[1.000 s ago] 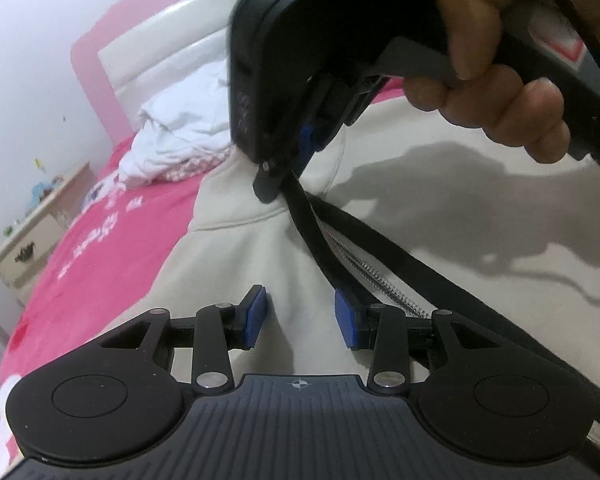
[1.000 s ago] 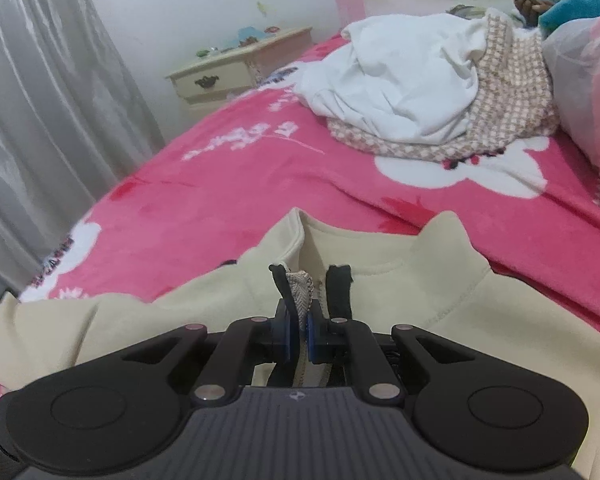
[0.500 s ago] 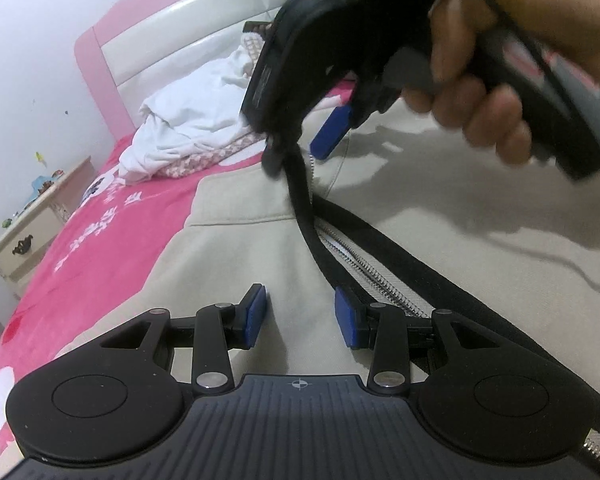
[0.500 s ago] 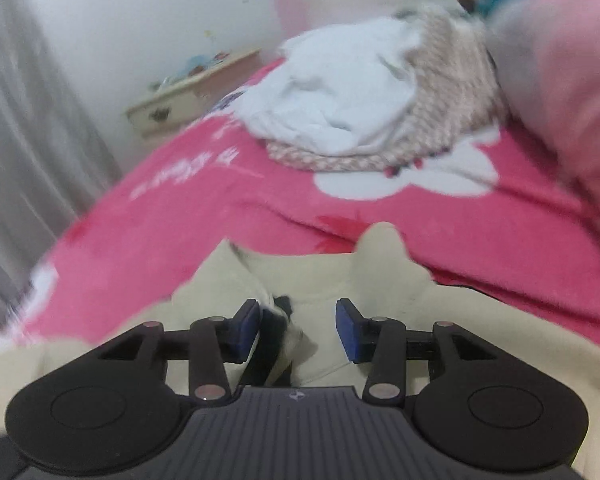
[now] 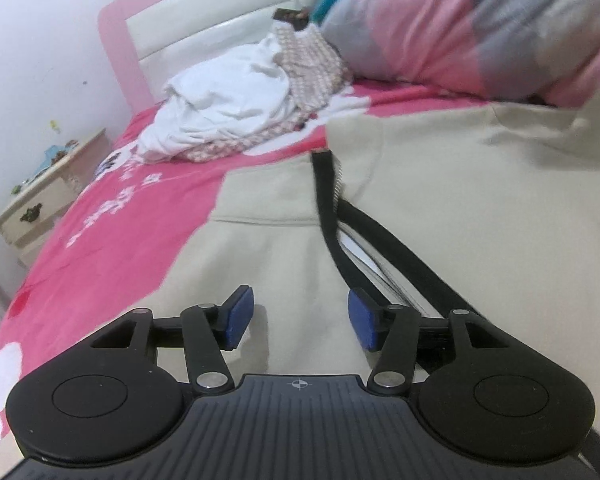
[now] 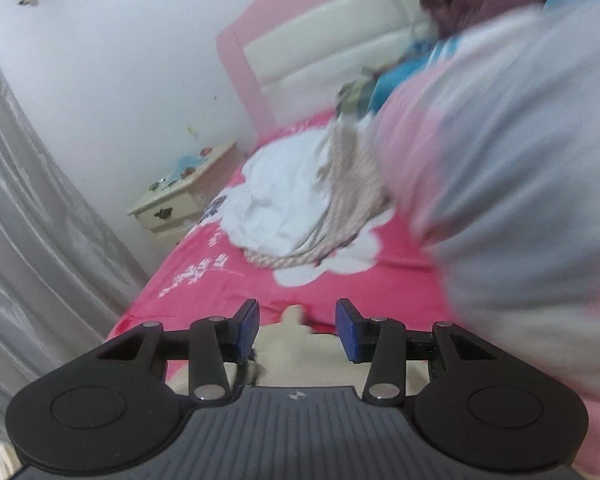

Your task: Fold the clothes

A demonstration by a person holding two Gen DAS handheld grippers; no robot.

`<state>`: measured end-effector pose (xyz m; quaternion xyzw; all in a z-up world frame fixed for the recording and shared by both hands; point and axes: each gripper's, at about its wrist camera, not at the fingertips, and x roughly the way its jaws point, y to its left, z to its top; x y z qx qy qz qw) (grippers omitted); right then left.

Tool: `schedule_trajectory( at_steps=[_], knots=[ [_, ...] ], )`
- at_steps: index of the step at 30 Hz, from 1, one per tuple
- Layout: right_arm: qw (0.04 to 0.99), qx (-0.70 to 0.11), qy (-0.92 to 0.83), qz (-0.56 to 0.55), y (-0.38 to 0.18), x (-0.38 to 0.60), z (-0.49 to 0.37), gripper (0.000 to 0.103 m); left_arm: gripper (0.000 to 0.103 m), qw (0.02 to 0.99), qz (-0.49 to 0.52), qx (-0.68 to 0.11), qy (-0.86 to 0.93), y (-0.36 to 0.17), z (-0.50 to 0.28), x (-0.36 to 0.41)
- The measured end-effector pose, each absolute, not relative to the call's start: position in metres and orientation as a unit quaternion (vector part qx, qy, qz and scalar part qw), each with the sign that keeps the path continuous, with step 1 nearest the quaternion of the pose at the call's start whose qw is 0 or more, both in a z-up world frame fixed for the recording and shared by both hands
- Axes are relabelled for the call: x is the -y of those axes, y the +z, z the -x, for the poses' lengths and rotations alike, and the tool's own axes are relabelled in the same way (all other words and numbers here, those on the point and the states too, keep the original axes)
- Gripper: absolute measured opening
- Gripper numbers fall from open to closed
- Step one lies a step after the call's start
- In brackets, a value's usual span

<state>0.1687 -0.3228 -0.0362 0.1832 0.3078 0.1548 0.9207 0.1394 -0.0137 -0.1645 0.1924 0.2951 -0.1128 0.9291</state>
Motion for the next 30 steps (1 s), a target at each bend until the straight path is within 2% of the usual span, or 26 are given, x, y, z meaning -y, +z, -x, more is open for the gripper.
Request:
schedule_trajectory(
  at_steps=[6,11,12,14,20,25,28,29,30],
  knots=[
    [0.93,-0.327,0.121,-0.112,-0.016,0.356,-0.077,0.042,0.056,0.944,-0.179,-0.253,-0.11,-0.132,-0.12,0.02],
    [0.911,-0.39,0.119,-0.068,-0.044,0.352,-0.018,0.038,0.056,0.938,-0.154,-0.261,-0.171,-0.11,-0.087,0.042],
    [0.904,-0.404,0.126,-0.066,-0.051,0.35,-0.008,0.032,0.056,0.933,-0.152,-0.266,-0.188,-0.108,-0.078,0.047],
    [0.891,-0.429,0.135,-0.06,-0.065,0.345,0.01,0.03,0.056,0.922,-0.147,-0.279,-0.225,-0.106,-0.056,0.056],
    [0.856,-0.491,0.14,-0.076,-0.098,0.34,0.056,0.03,0.056,0.873,-0.141,-0.337,-0.324,-0.121,0.009,0.069],
    [0.831,-0.532,0.109,-0.126,-0.129,0.353,0.079,0.041,0.056,0.851,-0.168,-0.363,-0.34,-0.149,0.031,0.078],
    [0.82,-0.543,0.104,-0.149,-0.147,0.357,0.088,0.042,0.056,0.848,-0.157,-0.387,-0.326,-0.161,0.026,0.076],
    [0.82,-0.54,0.101,-0.159,-0.148,0.358,0.091,0.038,0.056,0.848,-0.148,-0.392,-0.324,-0.163,0.024,0.075],
    [0.818,-0.54,0.096,-0.174,-0.149,0.36,0.094,0.014,0.056,0.848,-0.145,-0.394,-0.323,-0.164,0.024,0.074]
  ],
)
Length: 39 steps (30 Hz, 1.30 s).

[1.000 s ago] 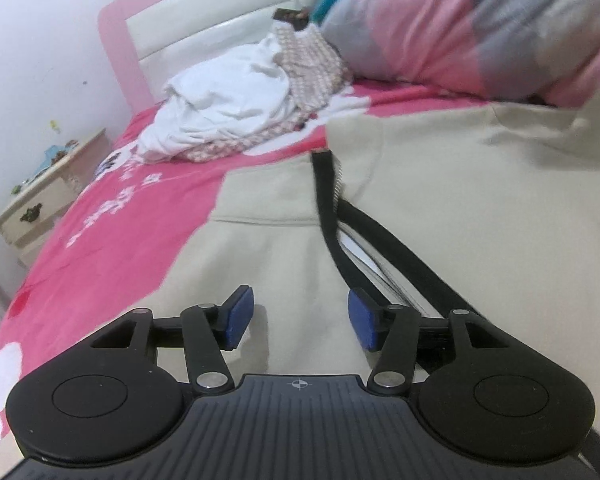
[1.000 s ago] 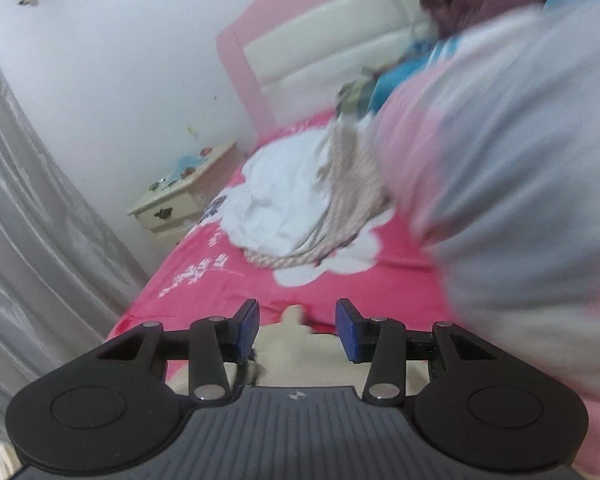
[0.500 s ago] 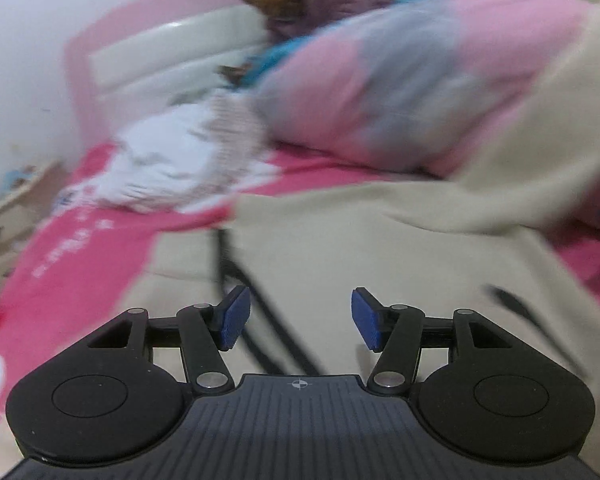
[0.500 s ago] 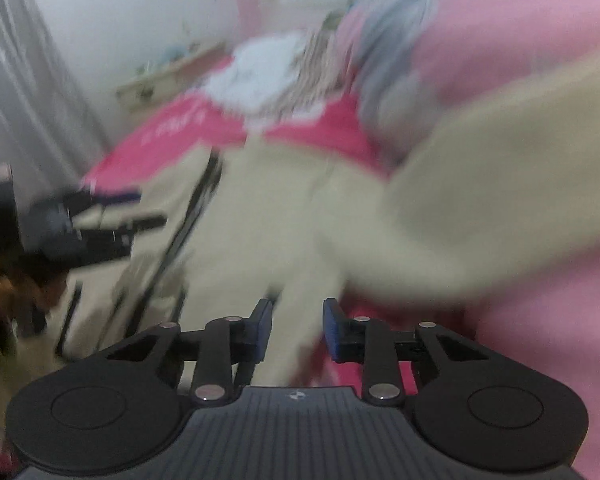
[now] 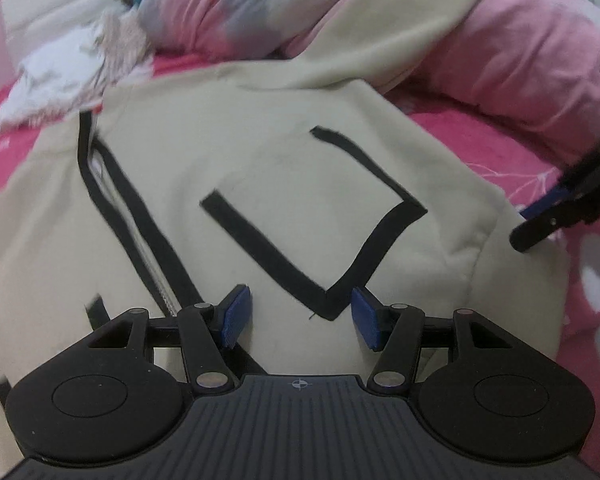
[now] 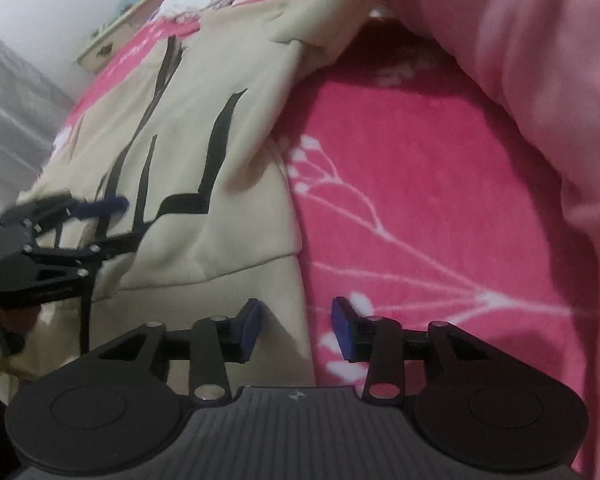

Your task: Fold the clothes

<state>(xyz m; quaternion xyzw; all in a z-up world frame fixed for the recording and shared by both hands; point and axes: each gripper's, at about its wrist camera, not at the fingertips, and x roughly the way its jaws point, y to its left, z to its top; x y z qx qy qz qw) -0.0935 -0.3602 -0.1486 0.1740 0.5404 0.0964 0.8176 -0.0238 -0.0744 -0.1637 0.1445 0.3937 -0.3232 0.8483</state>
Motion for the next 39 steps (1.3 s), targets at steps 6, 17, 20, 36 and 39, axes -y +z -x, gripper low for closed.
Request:
schedule_trajectory(
  at_steps=[6,17,20,36,39],
  knots=[
    [0.795,-0.513,0.055,-0.32,-0.137,0.379,0.116,0.005,0.057,0.851,-0.148,-0.391,-0.317,-0.164,0.028,0.075],
    [0.791,-0.524,0.005,-0.316,-0.154,0.374,0.13,0.008,0.058,0.852,-0.156,-0.388,-0.317,-0.163,0.027,0.075],
    [0.794,-0.529,0.001,-0.3,-0.158,0.371,0.131,0.012,0.058,0.857,-0.173,-0.374,-0.311,-0.152,0.03,0.071],
    [0.872,-0.467,0.088,-0.117,-0.113,0.33,0.124,0.02,0.058,0.824,-0.186,-0.382,-0.374,-0.156,0.082,0.072],
    [0.912,-0.372,0.043,-0.168,-0.061,0.373,0.115,0.03,0.058,0.825,-0.174,-0.389,-0.371,-0.153,0.077,0.069]
  ],
)
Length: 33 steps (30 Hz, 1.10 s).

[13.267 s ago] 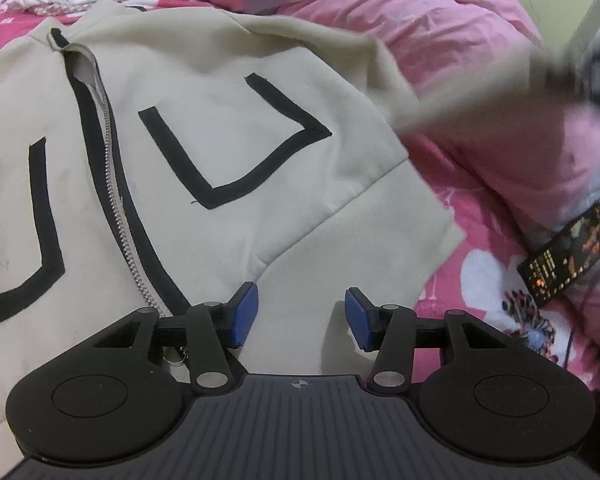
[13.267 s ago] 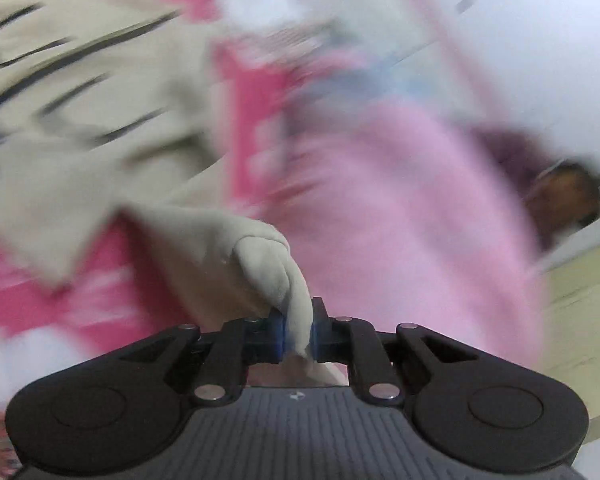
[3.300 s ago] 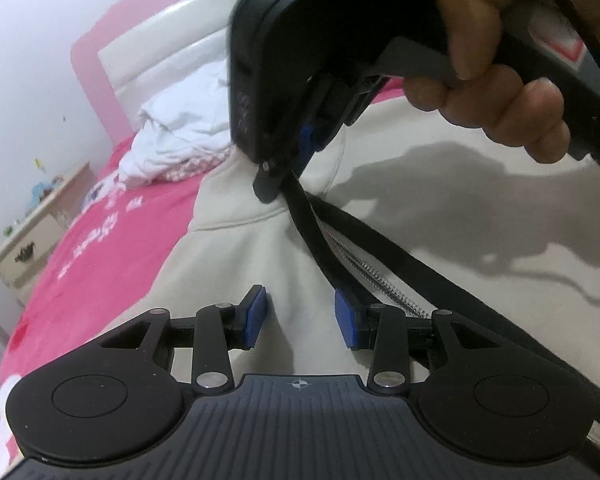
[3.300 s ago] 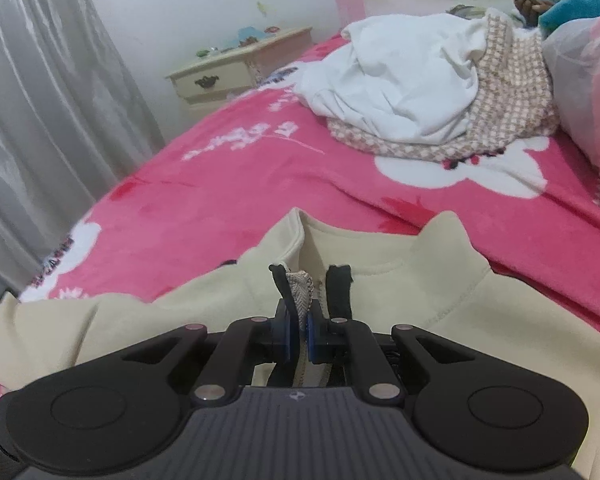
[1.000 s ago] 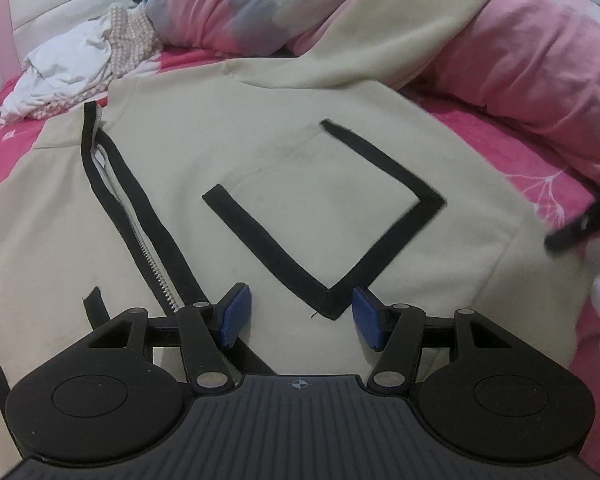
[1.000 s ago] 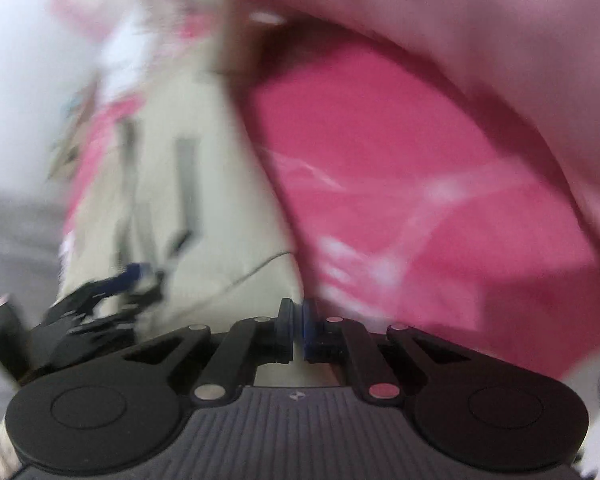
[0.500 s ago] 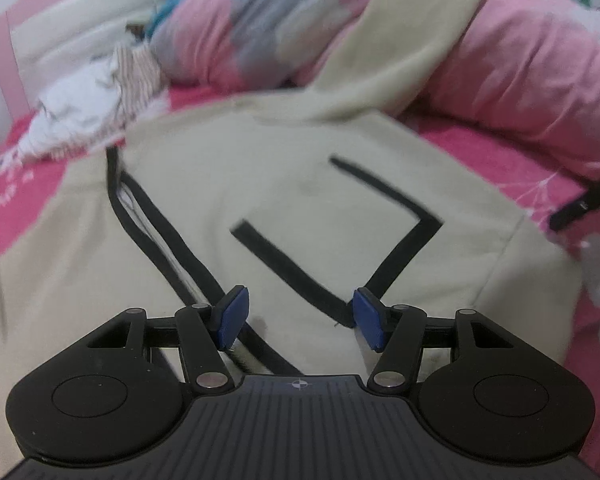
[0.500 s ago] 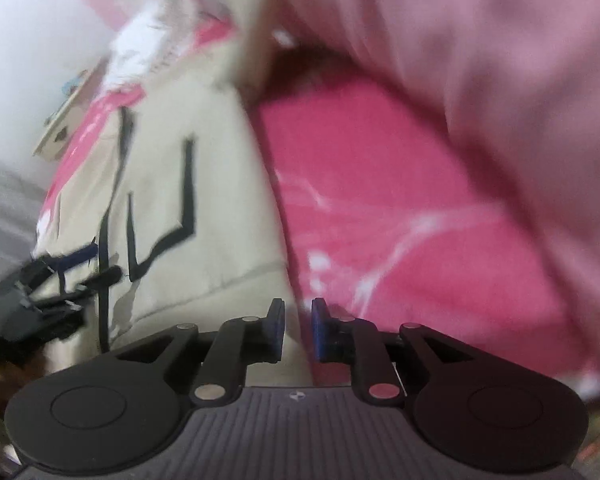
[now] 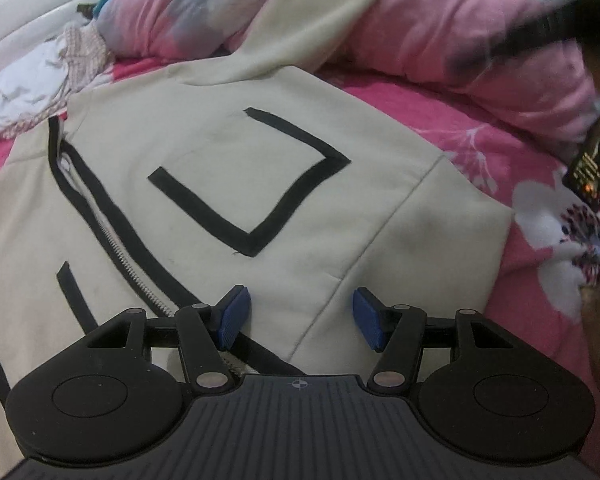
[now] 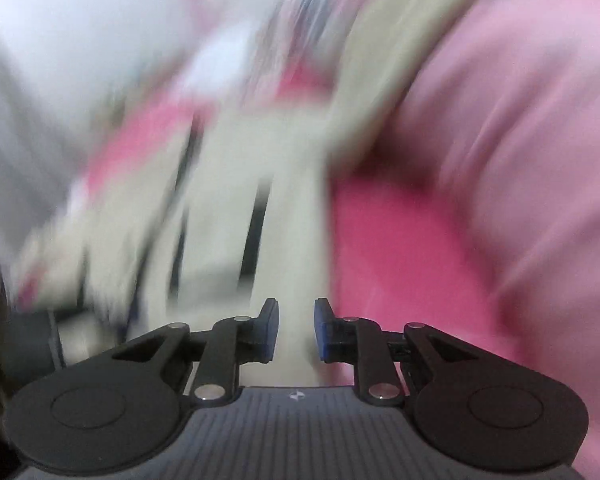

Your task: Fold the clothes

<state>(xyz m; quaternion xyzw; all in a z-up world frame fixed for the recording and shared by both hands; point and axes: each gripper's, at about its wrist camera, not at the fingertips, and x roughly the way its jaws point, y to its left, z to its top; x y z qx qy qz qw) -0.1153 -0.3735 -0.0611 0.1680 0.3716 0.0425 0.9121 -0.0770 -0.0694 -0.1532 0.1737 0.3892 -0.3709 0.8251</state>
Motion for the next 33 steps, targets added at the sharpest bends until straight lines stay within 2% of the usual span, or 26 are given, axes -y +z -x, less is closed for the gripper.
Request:
schedule_trajectory(
  at_steps=[2,5,7,8,9,12,15,16,18,19,20,21,26,33],
  knots=[
    [0.934,-0.284,-0.03,-0.214,-0.03,0.415,0.11,0.04,0.058,0.825,-0.17,-0.392,-0.369,-0.153,0.076,0.071],
    [0.933,-0.174,-0.123,-0.291,0.004,0.475,0.115,0.044,0.058,0.825,-0.171,-0.392,-0.37,-0.154,0.08,0.071],
    [0.923,-0.121,-0.171,-0.322,0.019,0.51,0.119,0.054,0.058,0.824,-0.172,-0.391,-0.371,-0.155,0.081,0.072],
    [0.922,-0.114,-0.181,-0.324,0.022,0.522,0.117,0.064,0.058,0.824,-0.172,-0.391,-0.372,-0.155,0.082,0.072],
    [0.919,-0.117,-0.182,-0.329,0.023,0.534,0.113,0.068,0.058,0.824,-0.172,-0.392,-0.372,-0.156,0.081,0.072],
    [0.91,-0.129,-0.164,-0.357,0.021,0.563,0.095,0.073,0.058,0.822,-0.165,-0.397,-0.373,-0.156,0.078,0.071],
    [0.907,-0.138,-0.135,-0.376,0.017,0.578,0.076,0.073,0.058,0.822,-0.159,-0.401,-0.371,-0.155,0.075,0.07],
    [0.908,-0.14,-0.126,-0.375,0.017,0.58,0.072,0.072,0.058,0.823,-0.157,-0.402,-0.371,-0.156,0.074,0.069],
    [0.916,-0.144,-0.114,-0.357,0.022,0.577,0.065,0.041,0.058,0.823,-0.155,-0.402,-0.37,-0.156,0.074,0.069],
    [0.92,-0.145,-0.112,-0.347,0.024,0.573,0.061,0.035,0.058,0.824,-0.155,-0.402,-0.369,-0.157,0.075,0.069],
    [0.924,-0.146,-0.112,-0.336,0.027,0.569,0.058,0.02,0.058,0.824,-0.154,-0.402,-0.368,-0.157,0.075,0.069],
    [0.928,-0.144,-0.111,-0.326,0.03,0.564,0.057,0.011,0.058,0.824,-0.154,-0.402,-0.367,-0.158,0.075,0.07],
    [0.95,-0.115,-0.082,-0.28,0.058,0.538,0.066,0.01,0.058,0.825,-0.147,-0.407,-0.364,-0.158,0.074,0.07],
    [0.969,-0.102,0.065,-0.214,0.107,0.458,0.046,0.009,0.058,0.83,-0.14,-0.406,-0.355,-0.158,0.076,0.07]
  ],
)
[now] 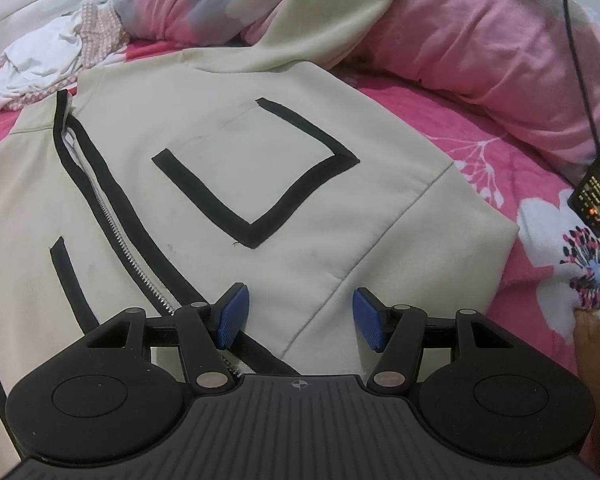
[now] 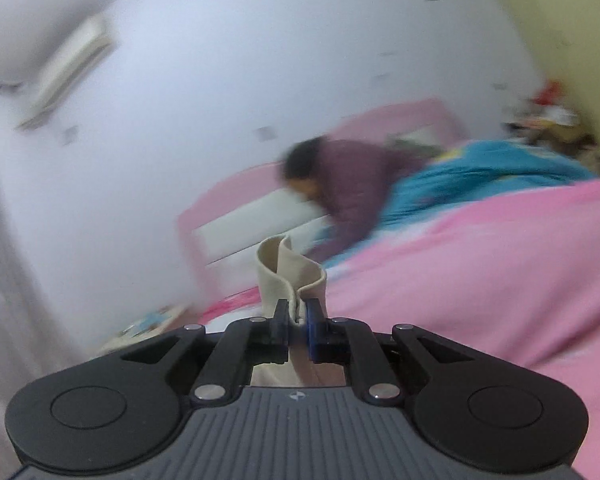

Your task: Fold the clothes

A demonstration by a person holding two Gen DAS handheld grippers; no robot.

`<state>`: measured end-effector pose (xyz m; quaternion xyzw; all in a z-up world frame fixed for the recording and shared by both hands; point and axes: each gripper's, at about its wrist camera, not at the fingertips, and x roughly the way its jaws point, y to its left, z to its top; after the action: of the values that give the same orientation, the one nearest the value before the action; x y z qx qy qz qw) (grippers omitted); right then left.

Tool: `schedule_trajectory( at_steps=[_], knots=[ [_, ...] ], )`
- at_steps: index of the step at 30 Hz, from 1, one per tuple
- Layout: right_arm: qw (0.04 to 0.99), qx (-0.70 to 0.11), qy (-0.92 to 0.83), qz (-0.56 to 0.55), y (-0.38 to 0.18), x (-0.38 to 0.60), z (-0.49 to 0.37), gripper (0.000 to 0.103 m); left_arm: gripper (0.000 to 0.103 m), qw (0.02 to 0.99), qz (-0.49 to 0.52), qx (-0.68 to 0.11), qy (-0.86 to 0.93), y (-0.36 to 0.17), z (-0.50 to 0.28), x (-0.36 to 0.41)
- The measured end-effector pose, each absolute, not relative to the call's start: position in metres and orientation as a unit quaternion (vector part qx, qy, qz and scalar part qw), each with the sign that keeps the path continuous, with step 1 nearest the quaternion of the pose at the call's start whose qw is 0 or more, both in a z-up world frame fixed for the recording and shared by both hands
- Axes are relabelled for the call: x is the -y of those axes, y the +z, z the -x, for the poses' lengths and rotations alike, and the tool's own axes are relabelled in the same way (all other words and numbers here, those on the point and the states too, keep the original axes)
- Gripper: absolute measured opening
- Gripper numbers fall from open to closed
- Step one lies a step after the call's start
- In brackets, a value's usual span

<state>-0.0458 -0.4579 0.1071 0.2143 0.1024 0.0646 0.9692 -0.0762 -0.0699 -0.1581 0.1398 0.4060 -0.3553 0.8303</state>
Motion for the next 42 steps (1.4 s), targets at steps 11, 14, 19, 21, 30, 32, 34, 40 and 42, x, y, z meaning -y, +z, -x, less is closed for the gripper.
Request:
schedule_trajectory(
  at_steps=[11,14,19,21,30,32,34,40,42],
  knots=[
    [0.915,-0.202,0.292,-0.189,0.083,0.319,0.026,0.009,0.059,0.873,0.018,-0.407,-0.269,-0.108,0.06,-0.003],
    [0.902,-0.236,0.333,-0.138,0.056,0.272,0.035,0.009,0.059,0.89,0.046,-0.41,-0.194,-0.098,0.049,-0.042],
    [0.879,-0.296,0.374,-0.016,-0.016,0.186,0.064,0.01,0.059,0.903,0.085,-0.414,-0.079,-0.094,0.037,-0.098],
    [0.86,-0.324,0.388,0.062,-0.055,0.151,0.084,0.019,0.059,0.901,0.103,-0.418,-0.054,-0.097,0.033,-0.112],
    [0.795,-0.445,0.412,0.031,-0.107,0.146,0.136,0.041,0.059,0.889,0.092,-0.432,-0.12,-0.109,0.031,-0.084],
    [0.797,-0.477,0.365,-0.061,-0.109,0.174,0.124,0.041,0.059,0.883,0.083,-0.437,-0.151,-0.114,0.032,-0.073],
    [0.791,-0.507,0.298,-0.171,-0.118,0.211,0.108,0.041,0.06,0.878,0.071,-0.439,-0.176,-0.117,0.032,-0.061],
    [0.732,-0.548,0.178,-0.363,-0.156,0.267,0.088,0.044,0.059,0.867,0.014,-0.447,-0.22,-0.133,0.03,-0.027],
    [0.722,-0.55,0.183,-0.378,-0.163,0.262,0.086,0.044,0.055,0.864,0.0,-0.45,-0.225,-0.139,0.029,-0.02]
  ],
)
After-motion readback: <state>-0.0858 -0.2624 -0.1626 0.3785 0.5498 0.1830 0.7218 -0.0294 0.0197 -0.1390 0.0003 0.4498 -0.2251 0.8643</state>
